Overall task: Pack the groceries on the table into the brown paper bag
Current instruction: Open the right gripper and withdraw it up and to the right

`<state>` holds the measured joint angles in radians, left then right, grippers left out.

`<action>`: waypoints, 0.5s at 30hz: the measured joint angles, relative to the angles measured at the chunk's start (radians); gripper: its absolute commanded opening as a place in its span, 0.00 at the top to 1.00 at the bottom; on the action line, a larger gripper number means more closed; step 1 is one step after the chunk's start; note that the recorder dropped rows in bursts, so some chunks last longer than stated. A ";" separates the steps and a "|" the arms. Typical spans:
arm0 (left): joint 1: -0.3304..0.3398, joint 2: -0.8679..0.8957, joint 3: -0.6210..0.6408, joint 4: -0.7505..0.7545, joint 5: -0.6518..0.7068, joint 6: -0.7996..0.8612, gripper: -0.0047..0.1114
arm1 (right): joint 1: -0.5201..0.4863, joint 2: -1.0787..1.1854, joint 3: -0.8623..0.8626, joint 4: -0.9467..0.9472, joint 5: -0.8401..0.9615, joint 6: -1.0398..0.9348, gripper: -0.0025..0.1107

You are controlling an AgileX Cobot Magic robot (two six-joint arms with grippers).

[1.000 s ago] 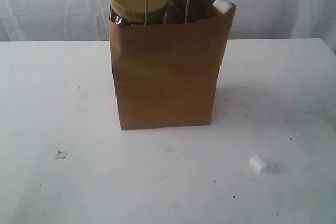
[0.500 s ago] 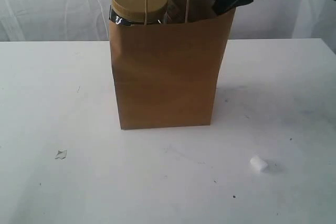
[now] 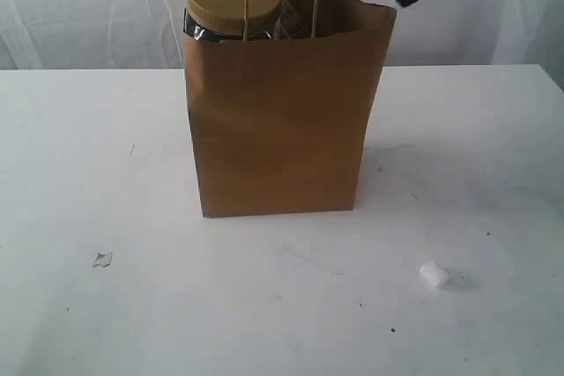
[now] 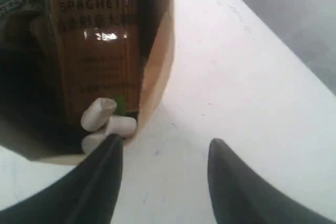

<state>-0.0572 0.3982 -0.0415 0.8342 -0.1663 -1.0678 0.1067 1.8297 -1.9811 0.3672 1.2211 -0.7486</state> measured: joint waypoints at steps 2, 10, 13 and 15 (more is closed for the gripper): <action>0.000 0.000 0.000 0.000 0.000 0.000 0.96 | -0.016 -0.042 0.000 -0.055 0.002 0.016 0.56; 0.000 0.000 0.000 0.000 0.000 0.000 0.96 | -0.123 -0.111 0.036 -0.306 0.002 0.310 0.84; 0.000 0.000 0.000 0.000 0.000 0.000 0.96 | -0.153 -0.113 0.114 -0.328 0.000 0.411 0.96; 0.000 0.000 0.000 0.000 0.000 0.000 0.96 | -0.158 -0.123 0.188 -0.331 0.000 0.449 0.98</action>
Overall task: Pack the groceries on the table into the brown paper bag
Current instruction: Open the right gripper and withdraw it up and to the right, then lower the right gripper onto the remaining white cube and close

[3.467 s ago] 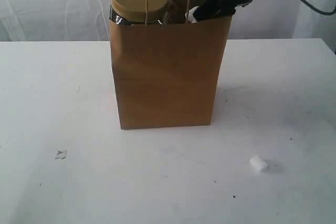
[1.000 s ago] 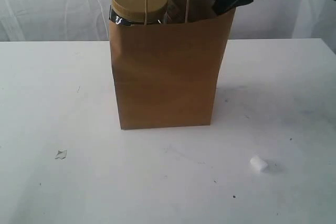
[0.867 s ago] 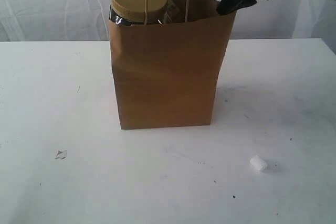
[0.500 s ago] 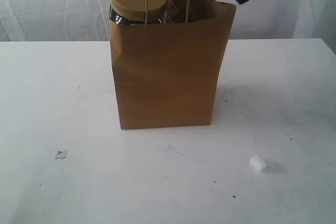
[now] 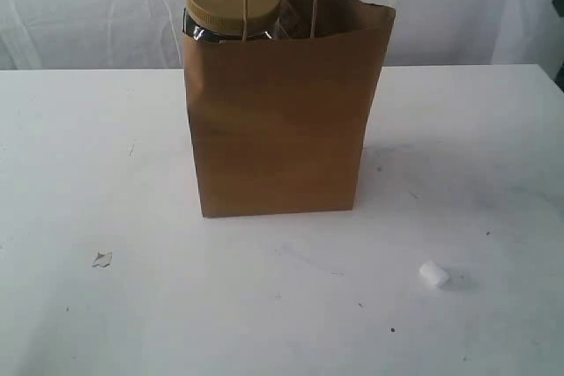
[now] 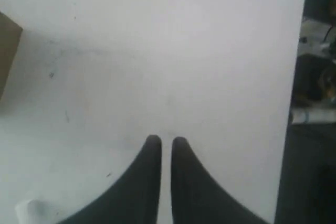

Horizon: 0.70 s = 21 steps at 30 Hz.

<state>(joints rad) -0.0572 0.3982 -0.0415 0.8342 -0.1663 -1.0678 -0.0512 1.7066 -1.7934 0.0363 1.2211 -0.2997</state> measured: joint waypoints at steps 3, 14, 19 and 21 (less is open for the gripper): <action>0.000 0.000 0.000 0.000 0.000 0.000 0.96 | -0.002 -0.041 0.161 0.065 0.000 0.027 0.98; 0.000 0.000 0.000 0.000 0.000 0.000 0.96 | 0.117 -0.105 0.584 0.229 0.000 -0.067 0.75; 0.000 0.000 0.000 0.000 0.000 0.000 0.96 | 0.220 -0.105 0.754 0.235 -0.177 -0.206 0.45; 0.000 0.000 0.000 0.000 0.000 0.000 0.96 | 0.227 -0.105 0.786 0.228 -0.262 -0.215 0.45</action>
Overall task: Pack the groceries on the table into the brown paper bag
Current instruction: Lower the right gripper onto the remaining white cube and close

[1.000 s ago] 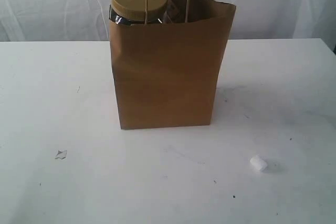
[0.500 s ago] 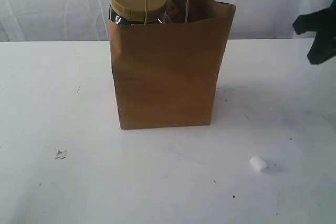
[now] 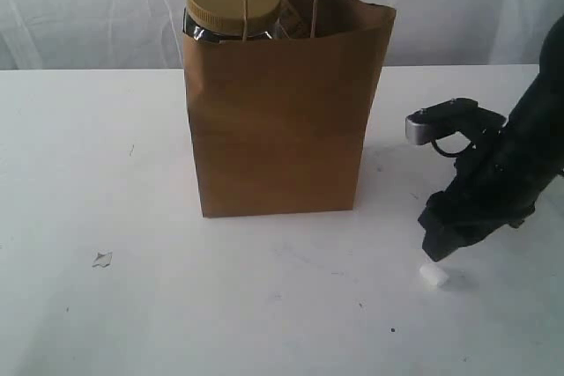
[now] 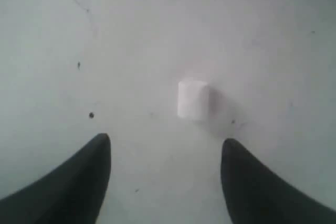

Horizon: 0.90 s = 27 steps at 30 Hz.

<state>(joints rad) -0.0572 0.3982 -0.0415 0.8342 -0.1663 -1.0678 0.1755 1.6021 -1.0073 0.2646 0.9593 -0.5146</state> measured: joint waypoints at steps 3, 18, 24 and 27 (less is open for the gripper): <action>0.000 0.000 0.000 0.000 0.000 0.000 0.96 | 0.000 0.000 0.056 -0.008 -0.146 -0.013 0.45; 0.000 0.000 0.000 0.000 0.000 0.000 0.96 | 0.026 0.153 0.109 0.072 -0.248 -0.132 0.48; 0.000 0.000 0.000 0.000 0.000 0.000 0.96 | 0.026 0.158 0.109 0.064 -0.253 -0.132 0.62; 0.000 0.000 0.000 0.000 0.000 0.000 0.96 | 0.026 0.158 0.109 0.043 -0.256 -0.132 0.62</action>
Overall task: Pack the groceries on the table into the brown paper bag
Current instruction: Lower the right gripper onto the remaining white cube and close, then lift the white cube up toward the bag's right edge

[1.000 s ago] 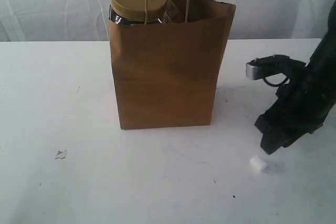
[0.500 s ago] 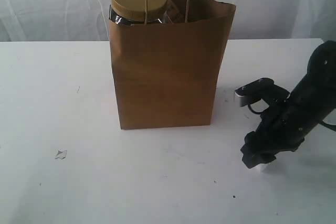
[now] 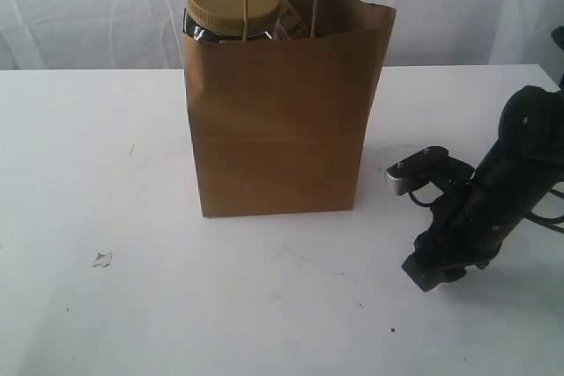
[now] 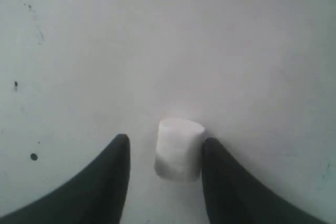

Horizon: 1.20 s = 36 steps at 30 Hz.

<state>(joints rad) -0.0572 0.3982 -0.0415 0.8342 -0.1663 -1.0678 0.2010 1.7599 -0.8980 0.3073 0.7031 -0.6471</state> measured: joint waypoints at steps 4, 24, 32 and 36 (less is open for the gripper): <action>0.000 0.000 0.000 0.000 0.000 0.000 0.96 | 0.000 0.000 0.000 -0.033 0.000 0.000 0.66; 0.000 0.000 0.000 0.000 0.000 0.000 0.96 | 0.000 0.000 -0.015 -0.046 0.052 0.018 0.98; 0.000 0.000 0.000 0.000 0.000 0.000 0.96 | 0.000 -0.071 -0.081 -0.103 0.200 0.104 0.98; 0.000 0.000 0.000 0.000 0.000 0.000 0.96 | 0.000 -0.127 -0.099 -0.200 0.337 0.183 0.98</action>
<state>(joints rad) -0.0572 0.3982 -0.0415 0.8342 -0.1663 -1.0678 0.2010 1.6330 -0.9974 0.1076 1.0403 -0.4644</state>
